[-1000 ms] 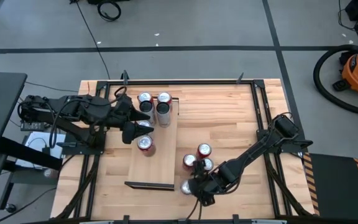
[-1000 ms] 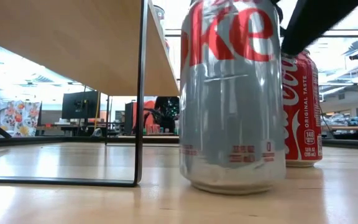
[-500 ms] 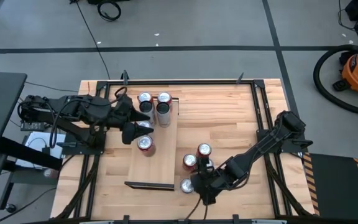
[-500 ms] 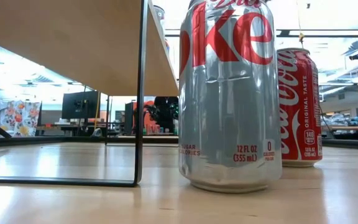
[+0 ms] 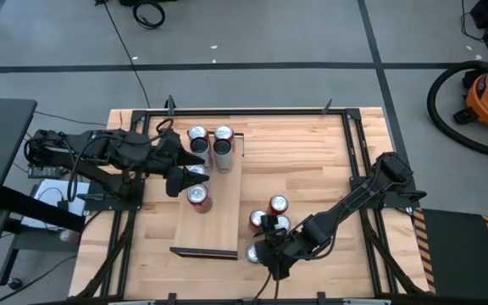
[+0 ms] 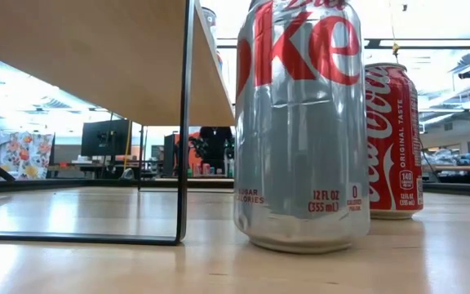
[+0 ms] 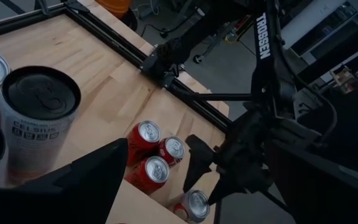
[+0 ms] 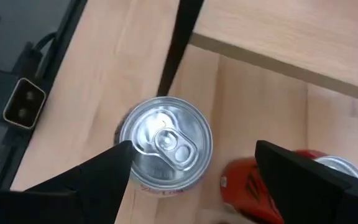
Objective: Place canned beverage on shelf
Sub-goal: Put the red and silver soda can aligned with the other red and silver soda can on the shelf
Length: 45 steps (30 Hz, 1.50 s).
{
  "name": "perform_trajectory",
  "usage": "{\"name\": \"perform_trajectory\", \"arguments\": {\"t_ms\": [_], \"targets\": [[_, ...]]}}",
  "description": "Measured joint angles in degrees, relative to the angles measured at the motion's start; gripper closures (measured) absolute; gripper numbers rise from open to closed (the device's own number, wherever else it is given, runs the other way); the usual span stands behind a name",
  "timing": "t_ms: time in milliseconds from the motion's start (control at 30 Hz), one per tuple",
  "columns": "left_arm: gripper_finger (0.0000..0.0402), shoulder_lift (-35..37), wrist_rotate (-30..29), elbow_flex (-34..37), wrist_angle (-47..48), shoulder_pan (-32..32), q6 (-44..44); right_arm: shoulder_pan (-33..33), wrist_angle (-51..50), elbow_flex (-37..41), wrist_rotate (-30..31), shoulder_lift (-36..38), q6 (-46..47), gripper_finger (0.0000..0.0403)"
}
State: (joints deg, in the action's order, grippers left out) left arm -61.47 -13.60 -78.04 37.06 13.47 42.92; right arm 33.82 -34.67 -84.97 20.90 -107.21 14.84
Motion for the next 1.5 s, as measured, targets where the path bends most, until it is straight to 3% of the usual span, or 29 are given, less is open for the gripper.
{"name": "perform_trajectory", "arguments": {"t_ms": [133, 567, 900, 1000, 1133, 1500], "targets": [[0.0013, 0.00, 0.01, 0.00, 0.00, 0.01, 0.00, -0.30, -2.46, -0.27, -0.57, -0.29, -1.68, 0.0053], [0.0013, 0.00, 0.01, 0.00, 0.02, -0.01, 0.00, -3.29, -7.58, -0.34, 6.50, 1.21, -7.31, 0.0053], [0.0013, 0.00, 4.58, 0.00, 0.02, 0.00, 0.64, -2.41, 1.24, -1.36, -1.27, 2.70, 4.96, 0.0053], [0.0013, 0.00, 4.91, 0.00, 0.04, 0.01, 0.92, -1.65, 4.02, -1.40, -0.04, 1.67, 8.66, 0.0053], [0.0013, 0.02, 4.91, 0.00, 0.06, 0.01, 0.90, -0.84, 4.73, -1.46, 3.63, -0.68, 6.92, 0.0053], [0.0013, 0.02, 4.89, 0.00, 0.10, -0.01, 1.69, -1.71, 1.18, -1.46, 4.68, -3.42, 7.00, 0.0055]]}}
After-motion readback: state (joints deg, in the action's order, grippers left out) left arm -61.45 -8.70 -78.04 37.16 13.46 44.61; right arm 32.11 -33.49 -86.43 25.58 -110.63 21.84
